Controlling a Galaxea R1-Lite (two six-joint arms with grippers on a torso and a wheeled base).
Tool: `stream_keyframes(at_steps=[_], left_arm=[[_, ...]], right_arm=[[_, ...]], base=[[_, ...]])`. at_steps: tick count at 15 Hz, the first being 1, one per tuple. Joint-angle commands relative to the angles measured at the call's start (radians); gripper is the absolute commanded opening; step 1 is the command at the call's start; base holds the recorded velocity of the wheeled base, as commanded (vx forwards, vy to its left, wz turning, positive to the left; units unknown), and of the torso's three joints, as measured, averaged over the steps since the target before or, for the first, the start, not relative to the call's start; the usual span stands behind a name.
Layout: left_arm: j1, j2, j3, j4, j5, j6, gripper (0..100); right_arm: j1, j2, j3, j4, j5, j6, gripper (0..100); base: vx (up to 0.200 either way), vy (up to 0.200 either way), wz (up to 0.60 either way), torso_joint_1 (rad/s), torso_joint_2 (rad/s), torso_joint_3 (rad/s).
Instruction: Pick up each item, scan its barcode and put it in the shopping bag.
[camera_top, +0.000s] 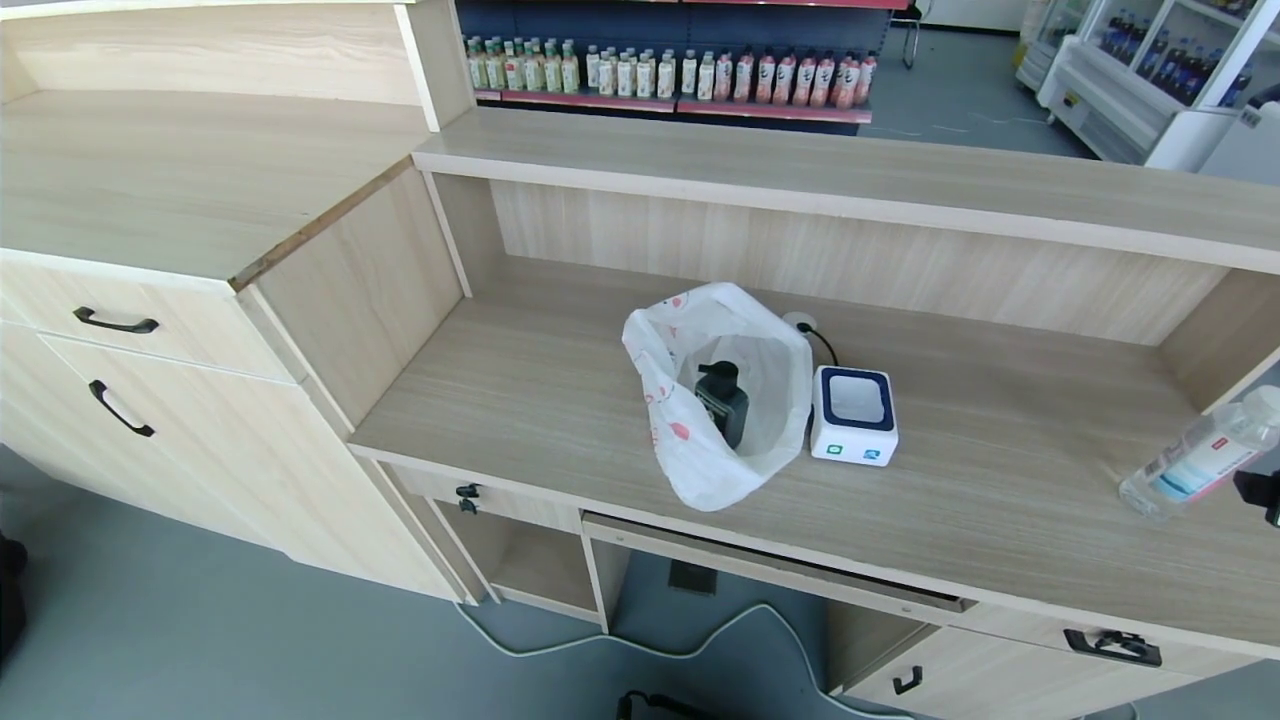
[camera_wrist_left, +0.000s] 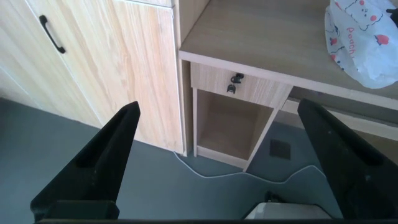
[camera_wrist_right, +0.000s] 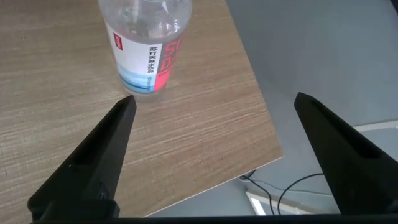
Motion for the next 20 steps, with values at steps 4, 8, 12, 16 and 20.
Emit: stream_keyframes(at_steps=[4,8,12,16,20], left_arm=[[0.001,0.0,0.0,-0.001,0.001,0.0,100],[0.001,0.0,0.0,-0.001,0.001,0.0,100],[0.001,0.0,0.0,-0.001,0.001,0.0,100],[0.001,0.0,0.0,-0.001,0.001,0.0,100],[0.001,0.0,0.0,-0.001,0.001,0.0,100]], right_arm=[[0.015,0.084,0.001,-0.069,0.0,0.001,100],[0.033,0.126,0.005,-0.136,0.0,0.001,100],[0.036,0.156,-0.004,-0.19,0.0,-0.013,100],[0.038,0.178,-0.007,-0.222,0.0,-0.016,100],[0.058,0.207,-0.044,-0.265,0.001,-0.019,100]], base=[[0.0,0.0,0.0,0.0,0.0,0.0],[0.0,0.0,0.0,0.0,0.0,0.0],[0.0,0.0,0.0,0.0,0.0,0.0],[0.0,0.0,0.0,0.0,0.0,0.0],[0.0,0.0,0.0,0.0,0.0,0.0]])
